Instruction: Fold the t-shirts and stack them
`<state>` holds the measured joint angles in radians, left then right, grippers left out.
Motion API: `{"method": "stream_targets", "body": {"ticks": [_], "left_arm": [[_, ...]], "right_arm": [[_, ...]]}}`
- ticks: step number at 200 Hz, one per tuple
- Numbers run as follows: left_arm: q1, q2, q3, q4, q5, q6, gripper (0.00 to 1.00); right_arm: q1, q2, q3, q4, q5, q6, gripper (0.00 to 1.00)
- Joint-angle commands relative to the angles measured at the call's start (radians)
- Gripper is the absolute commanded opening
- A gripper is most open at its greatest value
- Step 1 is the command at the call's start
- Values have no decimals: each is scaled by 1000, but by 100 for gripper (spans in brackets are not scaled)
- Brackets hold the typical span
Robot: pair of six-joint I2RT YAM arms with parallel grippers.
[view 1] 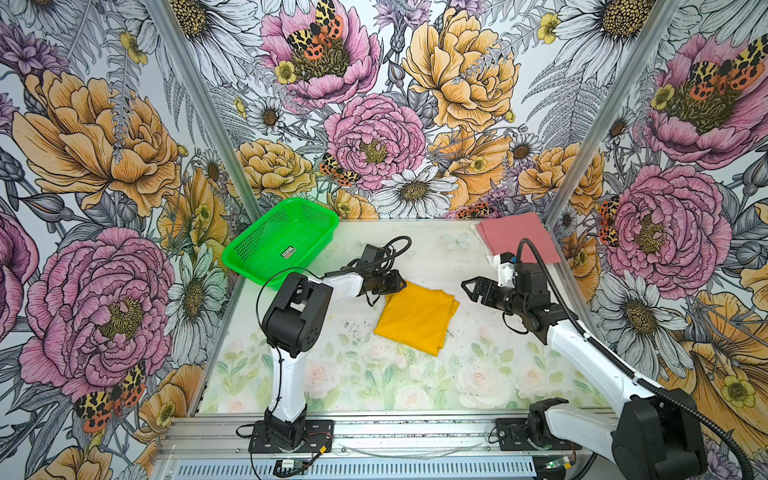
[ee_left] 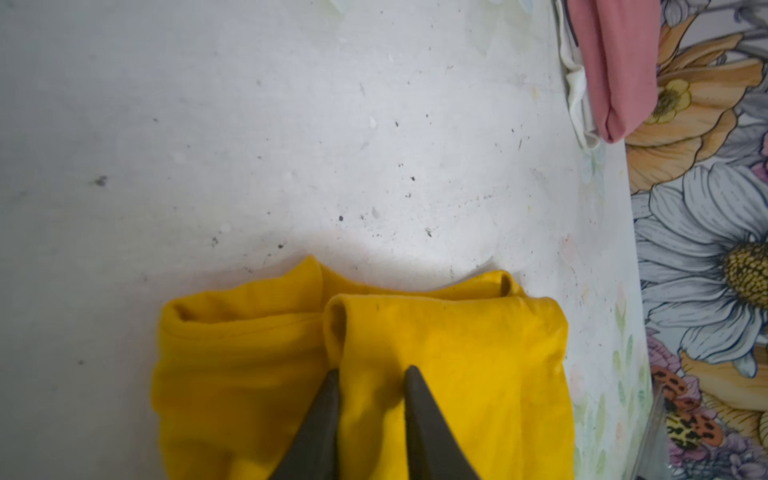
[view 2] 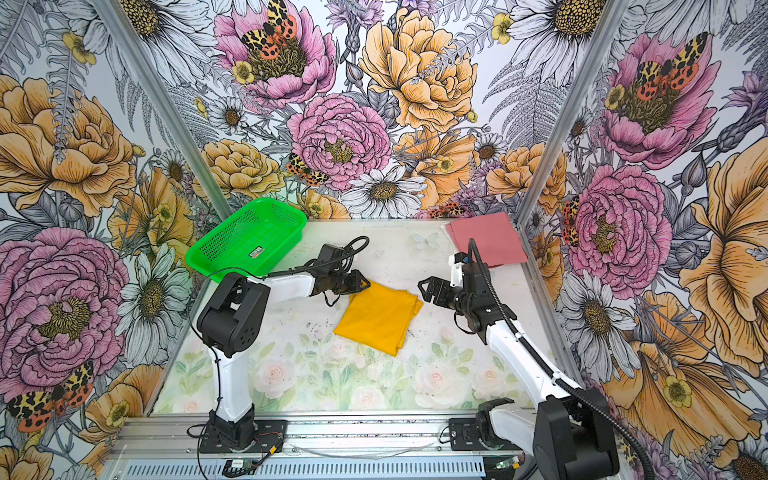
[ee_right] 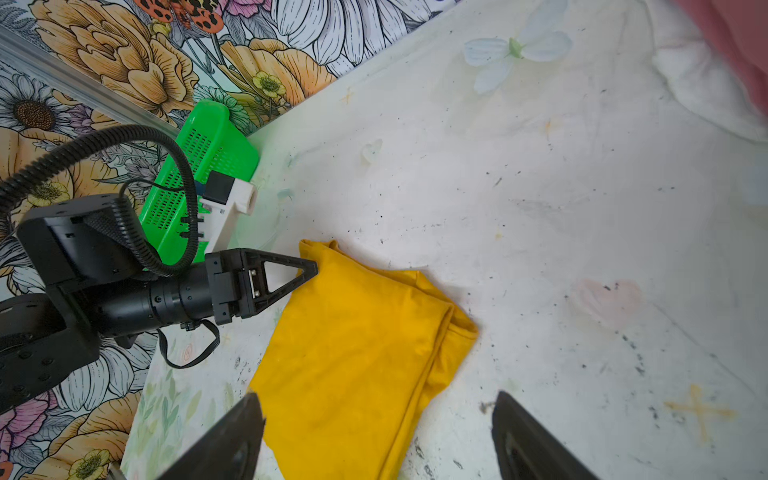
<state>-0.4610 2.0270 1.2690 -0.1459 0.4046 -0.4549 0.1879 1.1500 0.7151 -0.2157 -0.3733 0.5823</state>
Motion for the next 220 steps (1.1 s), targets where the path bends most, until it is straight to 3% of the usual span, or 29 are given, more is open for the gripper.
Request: {"method": "stream_targets", "body": {"ticks": [1,5,119,147,163,178,187,220], "left_arm": [[-5,-7,12,-7,-30,21,4],[-3,-17,6,-6,-39,22,0],[30,-236,-142,25,-91,1,0],[73,-170,-144,46,-33,-8,0],[90,-153,-143,70,-15,-10,30],[101,-160,-145,92,17,-17,79],[104,-180,-150,94,21,-15,97],[108,-285,-192,97,81,-11,99]], "right_arm": [[-10,-21,-11,-18,9,-14,87],[-10,-21,-11,-19,7,-14,88],[39,62,12,-14,-50,-44,88],[72,117,43,-11,-55,-60,88],[101,170,73,-6,-59,-68,88],[130,219,96,17,-58,-65,88],[142,253,107,40,-64,-59,88],[164,394,155,177,-108,-11,88]]}}
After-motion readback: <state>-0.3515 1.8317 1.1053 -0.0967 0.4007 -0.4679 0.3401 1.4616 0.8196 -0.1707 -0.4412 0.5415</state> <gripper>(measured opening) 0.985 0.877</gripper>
